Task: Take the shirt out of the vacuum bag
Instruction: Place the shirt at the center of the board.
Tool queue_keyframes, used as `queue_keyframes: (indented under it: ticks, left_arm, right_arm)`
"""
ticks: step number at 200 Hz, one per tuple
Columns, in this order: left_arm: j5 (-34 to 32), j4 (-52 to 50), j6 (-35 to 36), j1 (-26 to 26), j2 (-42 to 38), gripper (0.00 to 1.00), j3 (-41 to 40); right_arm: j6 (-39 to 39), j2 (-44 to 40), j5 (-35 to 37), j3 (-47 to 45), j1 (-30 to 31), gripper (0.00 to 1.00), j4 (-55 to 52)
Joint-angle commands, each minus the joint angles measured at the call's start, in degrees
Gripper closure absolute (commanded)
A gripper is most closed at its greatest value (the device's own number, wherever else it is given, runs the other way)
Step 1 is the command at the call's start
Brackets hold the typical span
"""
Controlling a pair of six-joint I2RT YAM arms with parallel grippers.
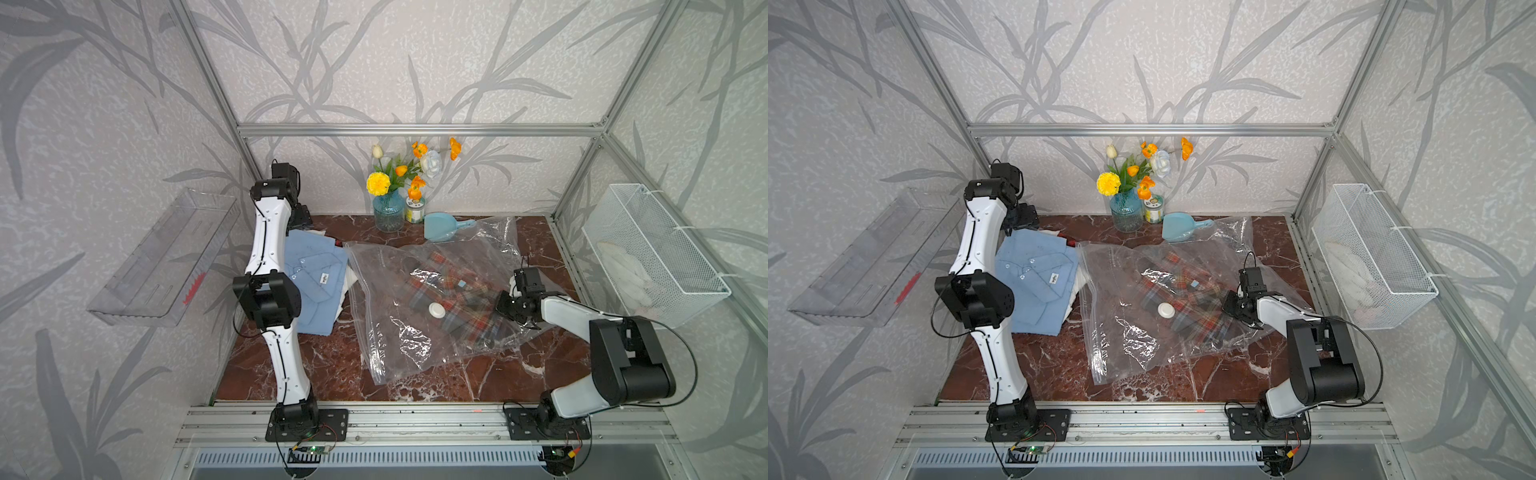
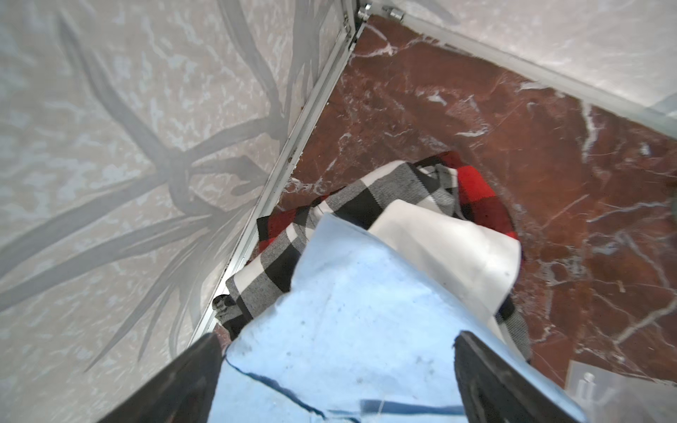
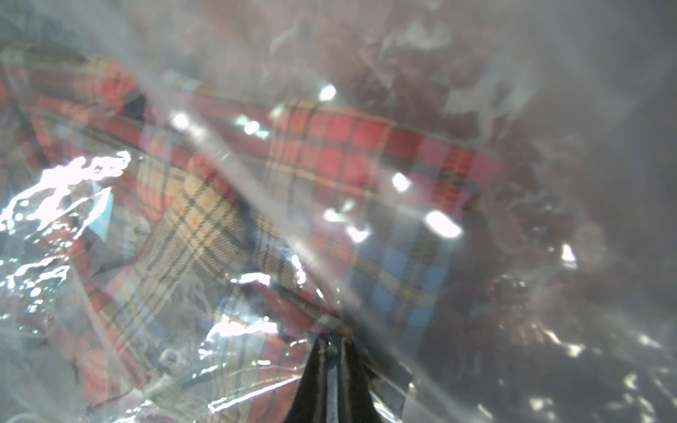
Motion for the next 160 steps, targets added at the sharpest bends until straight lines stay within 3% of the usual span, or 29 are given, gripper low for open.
queue_keyframes:
  ticks: [1,12,38,53,74,94,119,137,160]
  left_arm:
    - [-0.4,5.4,-1.4,-3.1,-10.4,0.0,-0.7]
    - [-0.5,5.4,-1.2,-5.3,-12.9,0.0,-0.5]
    - [1.8,2.9,-4.0,-9.8,-21.4,0.0,-6.4]
    - [6.2,8.2,-6.7,-11.0,-31.2,0.0,-20.5]
    - [11.3,20.2,-11.7,-11.5,-47.1,0.01,-48.0]
    - [14.4,23.9,-17.0,-11.6,-58.3,0.08,-66.1]
    - [19.6,29.5,-23.6,-12.8,-67.6,0.34,-85.0]
    - [22.7,35.6,-27.0,-15.3,-68.0,0.49,-94.6]
    - [28.5,45.2,-30.6,-18.4,-63.4,0.52,-100.7]
  right_arm:
    - [-2.2,-2.0,0.0,2.5,-0.3,0.73,-5.7]
    - [-2.6,-3.6,0.0,3.1,-0.3,0.58,-6.6]
    - [-5.2,-10.1,-4.0,3.5,-0.2,0.38,-7.5]
    - [-6.7,-15.7,-8.4,2.6,0.2,0.29,-6.1]
    - [-8.2,-22.7,-13.7,2.7,2.9,0.2,-6.6]
    - [-9.1,-27.1,-13.5,3.8,10.9,0.14,-7.5]
    - [-8.3,-27.1,-7.9,4.9,26.0,0.09,-4.5]
    - [-6.6,-23.2,-5.3,5.6,33.8,0.07,-0.3]
    - [-6.3,-15.2,-3.2,8.8,41.0,0.06,1.7]
